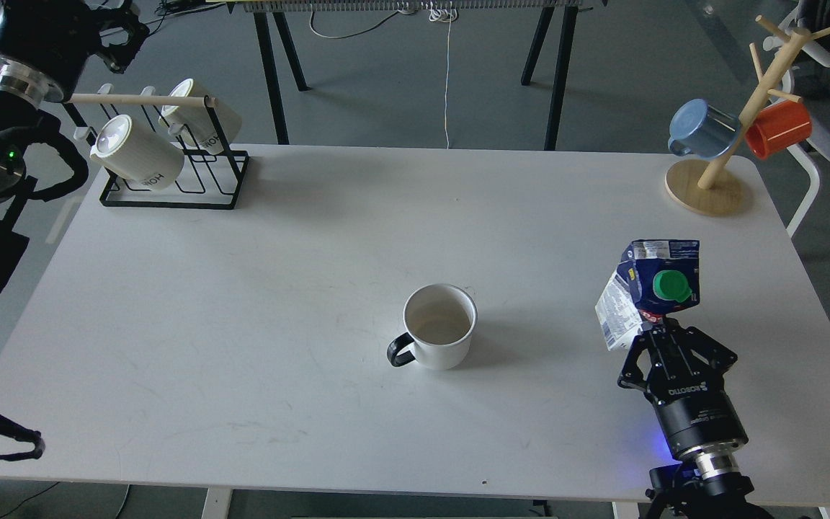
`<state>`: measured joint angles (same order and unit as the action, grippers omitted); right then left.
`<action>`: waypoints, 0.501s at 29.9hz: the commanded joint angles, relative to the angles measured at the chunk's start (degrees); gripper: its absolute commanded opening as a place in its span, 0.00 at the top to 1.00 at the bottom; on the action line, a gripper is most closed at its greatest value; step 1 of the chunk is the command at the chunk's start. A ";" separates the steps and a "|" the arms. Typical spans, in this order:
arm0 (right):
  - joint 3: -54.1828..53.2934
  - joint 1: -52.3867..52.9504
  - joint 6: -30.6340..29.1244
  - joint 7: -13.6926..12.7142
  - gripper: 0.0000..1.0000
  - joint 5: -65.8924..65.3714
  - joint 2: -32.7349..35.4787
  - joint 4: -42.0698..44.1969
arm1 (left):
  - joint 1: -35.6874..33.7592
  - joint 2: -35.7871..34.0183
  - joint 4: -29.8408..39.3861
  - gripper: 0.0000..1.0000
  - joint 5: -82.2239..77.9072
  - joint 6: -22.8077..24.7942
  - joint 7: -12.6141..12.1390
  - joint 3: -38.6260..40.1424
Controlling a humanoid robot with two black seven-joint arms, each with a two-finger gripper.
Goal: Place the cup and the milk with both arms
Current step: 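Slide the milk carton with the right gripper next to the white mug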
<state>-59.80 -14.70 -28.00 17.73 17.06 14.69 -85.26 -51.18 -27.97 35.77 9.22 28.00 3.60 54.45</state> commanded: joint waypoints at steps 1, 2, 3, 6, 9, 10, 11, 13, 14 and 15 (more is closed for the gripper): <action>1.27 0.20 0.00 -0.15 0.91 -1.32 -3.26 -0.26 | 0.03 0.20 0.01 0.01 -0.08 0.00 0.00 -0.14; 1.79 0.11 0.00 -0.15 0.91 -1.32 -4.05 -0.26 | 0.03 0.20 0.01 0.01 -0.17 0.00 0.00 -0.14; 2.58 0.20 0.00 -0.15 0.91 -1.32 -4.58 -0.26 | 0.03 0.20 0.01 0.01 -0.17 0.00 0.09 -0.14; 5.57 0.37 0.00 -0.24 0.91 -1.50 -5.63 -0.35 | 0.03 0.03 0.01 0.01 -0.26 0.00 0.18 -0.14; 6.89 0.46 0.00 -0.15 0.91 -1.50 -7.30 -0.35 | 0.03 0.02 0.01 0.01 -0.26 0.00 0.09 -0.14; 6.89 0.46 0.00 -0.15 0.91 -1.50 -7.66 -0.26 | 0.03 0.02 0.01 0.01 -0.26 0.00 0.09 -0.14; 6.89 0.55 0.00 -0.15 0.91 -1.50 -8.01 -0.26 | 0.03 0.02 0.01 0.01 -0.26 0.00 0.09 -0.14; 7.07 0.81 0.00 -0.24 0.90 -1.59 -8.97 -0.26 | 0.03 -0.06 0.01 0.01 -0.26 0.00 0.01 -0.14; 7.07 0.99 0.00 -0.15 0.90 -1.59 -9.41 -0.26 | 0.11 -0.15 0.01 0.01 -0.26 0.00 0.00 -0.14; 7.07 1.25 0.00 -0.15 0.90 -1.59 -9.68 -0.08 | 0.11 -0.15 0.01 0.01 -0.26 0.00 0.00 -0.14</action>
<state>-52.81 -13.91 -28.00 17.56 15.49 5.98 -85.59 -51.17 -28.00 35.77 8.96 28.00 3.69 54.31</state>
